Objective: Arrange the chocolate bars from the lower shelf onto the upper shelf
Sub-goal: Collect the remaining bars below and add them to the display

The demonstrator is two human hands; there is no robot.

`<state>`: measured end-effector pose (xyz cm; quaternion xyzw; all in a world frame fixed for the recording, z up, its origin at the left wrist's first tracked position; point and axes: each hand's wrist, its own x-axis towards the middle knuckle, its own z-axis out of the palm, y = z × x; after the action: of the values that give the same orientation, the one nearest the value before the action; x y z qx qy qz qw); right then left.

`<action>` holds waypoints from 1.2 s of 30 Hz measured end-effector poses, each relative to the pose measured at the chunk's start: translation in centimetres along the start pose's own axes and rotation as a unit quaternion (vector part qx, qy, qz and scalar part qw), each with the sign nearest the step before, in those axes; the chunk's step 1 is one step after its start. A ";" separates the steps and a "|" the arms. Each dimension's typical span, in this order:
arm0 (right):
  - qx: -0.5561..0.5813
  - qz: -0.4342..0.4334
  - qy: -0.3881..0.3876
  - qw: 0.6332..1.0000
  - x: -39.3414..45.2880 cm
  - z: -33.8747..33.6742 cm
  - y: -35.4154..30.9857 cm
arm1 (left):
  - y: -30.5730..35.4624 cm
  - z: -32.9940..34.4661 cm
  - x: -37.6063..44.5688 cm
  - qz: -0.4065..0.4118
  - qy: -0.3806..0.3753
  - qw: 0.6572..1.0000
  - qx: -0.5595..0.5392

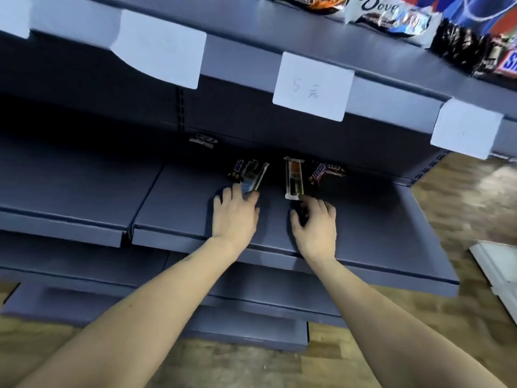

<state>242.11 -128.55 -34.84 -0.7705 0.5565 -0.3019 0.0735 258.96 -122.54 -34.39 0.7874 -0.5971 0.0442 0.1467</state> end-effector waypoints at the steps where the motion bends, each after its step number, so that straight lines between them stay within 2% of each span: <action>1: 0.004 -0.005 0.000 1.000 -0.3 -0.2 -0.2 | 0.2 -0.3 -0.3 0.000 -0.001 1.000 0.000; 7: 0.121 -0.027 -0.036 0.992 -2.4 -1.4 -0.8 | 0.8 -1.7 -2.0 0.019 -0.015 0.999 0.028; 8: 0.143 -0.023 -0.026 0.989 -2.6 -1.5 -0.8 | 0.8 -1.9 -2.3 0.026 -0.015 0.999 0.028; 10: 0.156 0.011 0.041 0.987 -2.4 -1.5 -0.3 | 0.8 -2.2 -2.9 0.032 -0.026 0.999 0.023; 12: 0.155 0.095 0.071 0.981 -2.0 -1.7 0.1 | 0.5 -2.5 -3.4 0.032 -0.025 0.999 0.017; 14: 0.139 0.114 0.021 0.984 -1.9 -1.7 0.3 | 0.4 -2.8 -3.7 0.027 -0.020 0.999 0.005; 18: 0.082 0.022 -0.059 0.995 -2.4 -1.5 0.6 | 0.2 -3.5 -3.6 0.009 -0.004 0.999 -0.043; 22: 0.120 0.041 -0.110 0.986 -3.0 -2.5 0.1 | -0.3 -3.6 -3.7 0.000 -0.004 0.993 -0.116; 24: 0.172 0.063 -0.101 0.978 -2.7 -3.2 -0.3 | -0.6 -3.8 -4.2 -0.017 -0.008 0.987 -0.158; 26: 0.244 0.124 -0.071 0.959 -2.4 -3.6 -0.8 | -1.0 -4.0 -4.7 -0.047 -0.023 0.977 -0.207; 28: 0.249 0.176 -0.079 0.949 -2.3 -3.4 -1.0 | -1.5 -4.2 -5.2 -0.062 -0.034 0.970 -0.232; 32: 0.176 0.134 -0.105 0.970 -2.3 -2.6 -0.8 | -2.6 -4.3 -6.1 -0.073 -0.061 0.962 -0.256; 36: 0.243 0.131 -0.139 0.951 -2.2 -3.4 -0.3 | -3.1 -4.1 -6.4 -0.078 -0.082 0.962 -0.247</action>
<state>240.08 -125.66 -32.78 -0.6837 0.5469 -0.3055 0.3743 260.52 -114.66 -32.62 0.7714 -0.5365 -0.1816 0.2901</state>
